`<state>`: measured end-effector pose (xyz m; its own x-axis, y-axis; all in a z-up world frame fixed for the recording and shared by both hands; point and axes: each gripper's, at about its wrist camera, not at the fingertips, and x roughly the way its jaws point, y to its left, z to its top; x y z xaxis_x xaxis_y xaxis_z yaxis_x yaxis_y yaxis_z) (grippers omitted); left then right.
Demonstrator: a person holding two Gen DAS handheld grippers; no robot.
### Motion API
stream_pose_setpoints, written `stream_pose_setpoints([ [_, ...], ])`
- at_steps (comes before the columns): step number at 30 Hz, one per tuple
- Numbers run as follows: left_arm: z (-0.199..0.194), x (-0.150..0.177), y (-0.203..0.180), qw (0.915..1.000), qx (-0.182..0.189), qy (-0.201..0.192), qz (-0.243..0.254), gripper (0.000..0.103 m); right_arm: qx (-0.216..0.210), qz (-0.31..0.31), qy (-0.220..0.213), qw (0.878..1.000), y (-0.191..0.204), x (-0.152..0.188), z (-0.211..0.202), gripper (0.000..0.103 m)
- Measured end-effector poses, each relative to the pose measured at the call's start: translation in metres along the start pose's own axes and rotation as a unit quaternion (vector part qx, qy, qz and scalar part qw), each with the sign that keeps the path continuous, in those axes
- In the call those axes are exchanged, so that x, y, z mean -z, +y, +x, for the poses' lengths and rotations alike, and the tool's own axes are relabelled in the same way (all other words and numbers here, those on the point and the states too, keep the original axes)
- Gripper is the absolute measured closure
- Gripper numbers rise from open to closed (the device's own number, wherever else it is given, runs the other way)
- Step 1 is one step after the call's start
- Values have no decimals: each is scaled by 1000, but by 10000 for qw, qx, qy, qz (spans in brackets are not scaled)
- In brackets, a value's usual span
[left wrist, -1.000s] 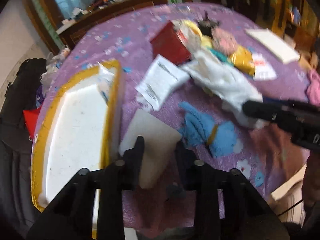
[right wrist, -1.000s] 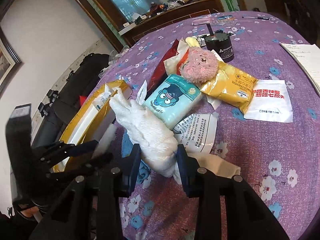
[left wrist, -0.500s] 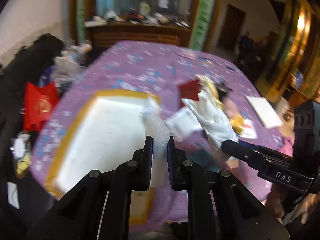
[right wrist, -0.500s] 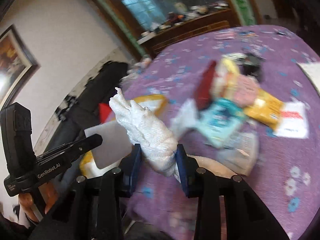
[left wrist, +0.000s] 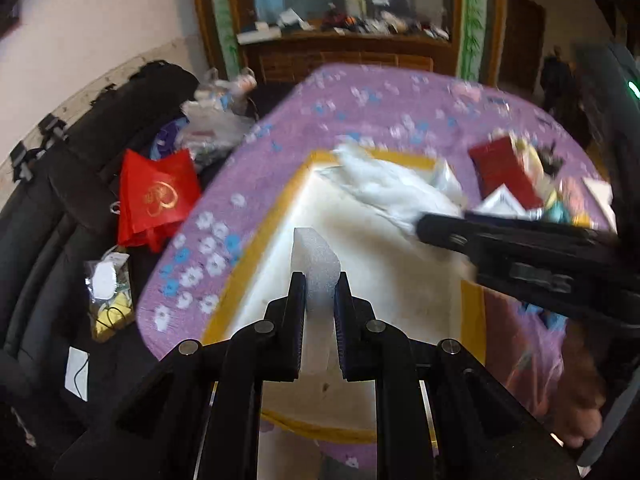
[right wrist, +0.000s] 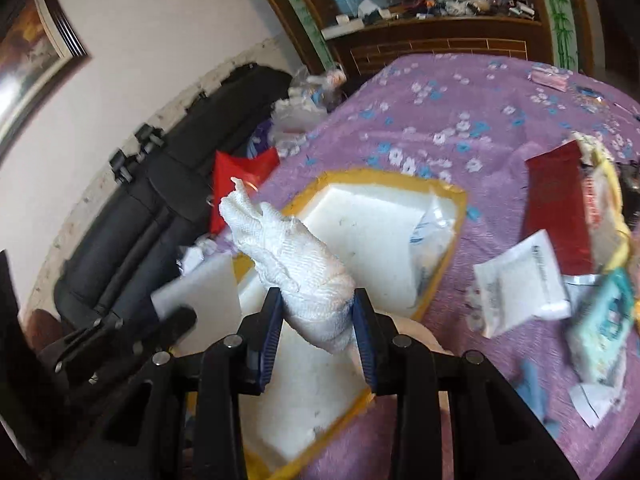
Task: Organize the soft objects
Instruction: 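Lower the towel into the yellow-rimmed box with the right tool while the left tool releases the foam block, then grasp the teal tissue pack with the left tool while the right tool grasps a white printed packet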
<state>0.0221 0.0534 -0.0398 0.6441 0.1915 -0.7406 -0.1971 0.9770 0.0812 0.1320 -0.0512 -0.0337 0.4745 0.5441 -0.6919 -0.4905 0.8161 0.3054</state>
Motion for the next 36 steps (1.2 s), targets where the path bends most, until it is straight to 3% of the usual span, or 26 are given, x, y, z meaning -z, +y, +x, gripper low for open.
stream_pose_setpoints([
  [4, 10, 7, -7, 9989, 416, 49, 223, 88, 175, 0, 333, 9993, -1, 8, 29, 67],
  [9, 18, 6, -3, 9949, 966, 179, 231, 84, 150, -94, 344, 9992, -1, 12, 26, 66],
  [13, 26, 9, -1, 9837, 1727, 506, 2, 62, -428, 113, 285, 9986, -11, 12, 18, 60],
  [14, 28, 9, 3, 9806, 1869, 559, -195, 62, -616, 284, 191, 9975, -16, 12, 11, 57],
  [16, 27, 10, 8, 9782, 1945, 475, -555, 62, -840, 503, -70, 9952, -24, 16, -7, 40],
  [19, 14, 7, 0, 9766, 2032, 327, -621, 62, -938, 742, -451, 9918, -39, 25, -39, 39],
  [22, -9, 0, -13, 9746, 2190, 24, -472, 58, -742, 788, -669, 9919, -52, 40, -69, 39],
  [23, -16, -2, -20, 9742, 2220, -63, -414, 46, -704, 822, -712, 9916, -57, 45, -76, 39],
  [25, -28, -7, -36, 9704, 2378, -207, -373, 38, -583, 1008, -802, 9900, -74, 60, -92, 39],
  [27, -34, -10, -53, 9635, 2658, -207, -254, 38, -425, 1189, -867, 9882, -91, 72, -103, 39],
  [32, -28, -16, -107, 9563, 2916, 167, 105, 38, -76, 1601, -914, 9828, -131, 94, -125, 39],
  [36, -17, -25, -149, 9561, 2877, 383, 408, 38, 103, 1920, -886, 9773, -162, 104, -132, 39],
])
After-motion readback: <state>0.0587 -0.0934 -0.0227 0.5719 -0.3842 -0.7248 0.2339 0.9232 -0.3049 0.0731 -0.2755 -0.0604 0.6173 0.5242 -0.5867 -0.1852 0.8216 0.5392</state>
